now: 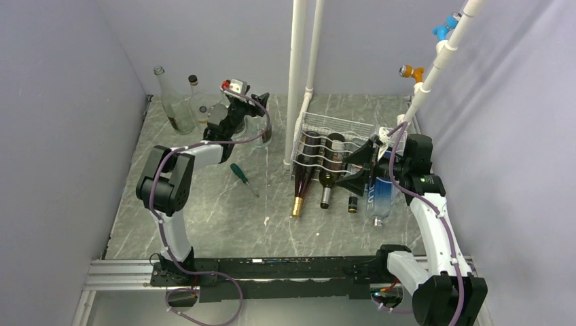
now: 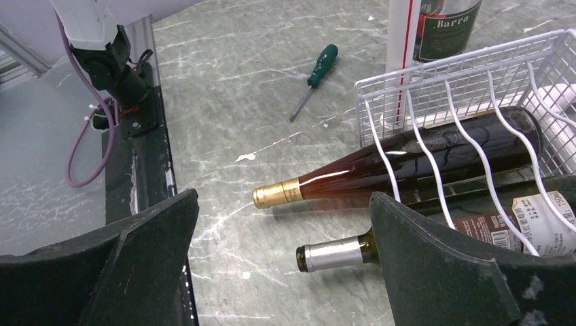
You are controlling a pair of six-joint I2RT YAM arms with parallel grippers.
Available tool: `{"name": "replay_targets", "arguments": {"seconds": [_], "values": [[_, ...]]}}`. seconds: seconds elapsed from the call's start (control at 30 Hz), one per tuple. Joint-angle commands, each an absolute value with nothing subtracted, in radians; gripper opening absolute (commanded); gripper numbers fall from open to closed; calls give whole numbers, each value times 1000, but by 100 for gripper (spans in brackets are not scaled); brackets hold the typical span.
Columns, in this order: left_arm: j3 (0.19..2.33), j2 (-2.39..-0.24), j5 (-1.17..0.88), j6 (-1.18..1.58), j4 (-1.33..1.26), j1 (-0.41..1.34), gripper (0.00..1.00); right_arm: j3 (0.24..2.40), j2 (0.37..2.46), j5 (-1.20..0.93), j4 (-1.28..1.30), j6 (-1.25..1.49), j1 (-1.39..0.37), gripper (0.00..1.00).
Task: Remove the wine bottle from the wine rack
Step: Place the wine bottle at the center of the board, then pick up the wine bottle from the wine rack.
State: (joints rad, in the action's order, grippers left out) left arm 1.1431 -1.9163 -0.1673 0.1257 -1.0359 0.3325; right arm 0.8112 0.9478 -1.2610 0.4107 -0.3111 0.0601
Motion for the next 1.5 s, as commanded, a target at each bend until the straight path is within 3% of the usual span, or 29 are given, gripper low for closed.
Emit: {"name": "replay_targets", "arguments": {"seconds": [0.0,0.27,0.77,0.97,1.17,1.47], "values": [[1110,-1807,-166,140,-1105,330,83,822,936,-1267,396,-341,55,100],[978,-1639,-106,163,-1067,330,99,822,930,-1260,407,-358,55,100],[586,-1194,-37,390,-811,330,99,819,925,-1214,447,-430,55,100],[515,-988,-29,487,-555,330,100,819,931,-1182,461,-463,57,100],[404,-821,-30,630,-477,329,99,821,943,-1169,475,-490,60,100],[398,-743,-240,610,-391,329,100,819,945,-1168,485,-506,70,100]]}}
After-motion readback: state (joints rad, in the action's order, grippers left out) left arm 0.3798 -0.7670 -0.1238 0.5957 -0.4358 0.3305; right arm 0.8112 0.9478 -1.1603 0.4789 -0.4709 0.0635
